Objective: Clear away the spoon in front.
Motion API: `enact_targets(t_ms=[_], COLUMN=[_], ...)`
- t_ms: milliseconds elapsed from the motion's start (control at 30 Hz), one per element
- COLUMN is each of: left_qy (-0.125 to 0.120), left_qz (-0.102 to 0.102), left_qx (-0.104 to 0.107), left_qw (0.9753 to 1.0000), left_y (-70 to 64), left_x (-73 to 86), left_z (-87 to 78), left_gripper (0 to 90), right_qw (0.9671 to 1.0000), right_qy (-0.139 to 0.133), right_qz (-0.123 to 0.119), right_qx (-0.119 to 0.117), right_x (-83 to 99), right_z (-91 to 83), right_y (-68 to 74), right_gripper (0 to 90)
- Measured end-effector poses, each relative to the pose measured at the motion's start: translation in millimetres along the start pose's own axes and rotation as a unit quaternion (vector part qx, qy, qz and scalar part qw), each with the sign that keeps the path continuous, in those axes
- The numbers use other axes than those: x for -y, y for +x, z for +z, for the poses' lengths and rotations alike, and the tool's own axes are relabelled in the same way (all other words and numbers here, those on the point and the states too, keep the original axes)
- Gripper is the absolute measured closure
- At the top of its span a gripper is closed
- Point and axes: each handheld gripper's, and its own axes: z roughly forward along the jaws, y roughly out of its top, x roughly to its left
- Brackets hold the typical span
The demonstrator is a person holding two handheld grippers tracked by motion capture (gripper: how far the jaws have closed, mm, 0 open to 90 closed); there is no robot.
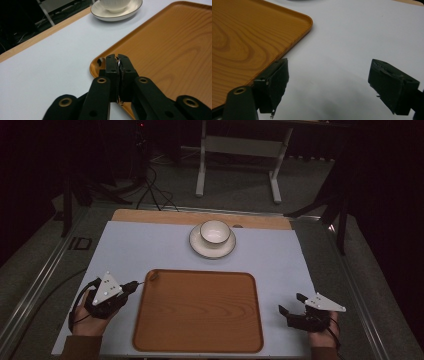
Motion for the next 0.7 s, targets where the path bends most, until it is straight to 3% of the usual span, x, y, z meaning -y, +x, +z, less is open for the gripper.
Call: enact_targets(t_ms=[200, 467, 700], left_qy=[0.008, 0.008, 0.003], left_qz=[0.010, -0.005, -0.020], left_qx=[-0.001, 0.007, 0.047], left_qw=[0.9999, 0.9999, 0.9987], left_y=[-11.7, -28.2, -42.7], left_x=[3.9, 12.1, 22.4], left_z=[-1.5, -0.6, 2.3], left_gripper=[81.5, 76.5, 69.1], right_qw=[1.0000, 1.0000, 1.0000], right_qy=[-0.001, -0.001, 0.000], right_qz=[0.001, 0.001, -0.001], right_qx=[0.003, 0.004, 0.006], right_x=[0.1, 0.3, 0.4], right_z=[-0.6, -0.9, -0.9], right_y=[-0.2, -0.3, -0.2], right_gripper=[16.7, 16.7, 16.7])
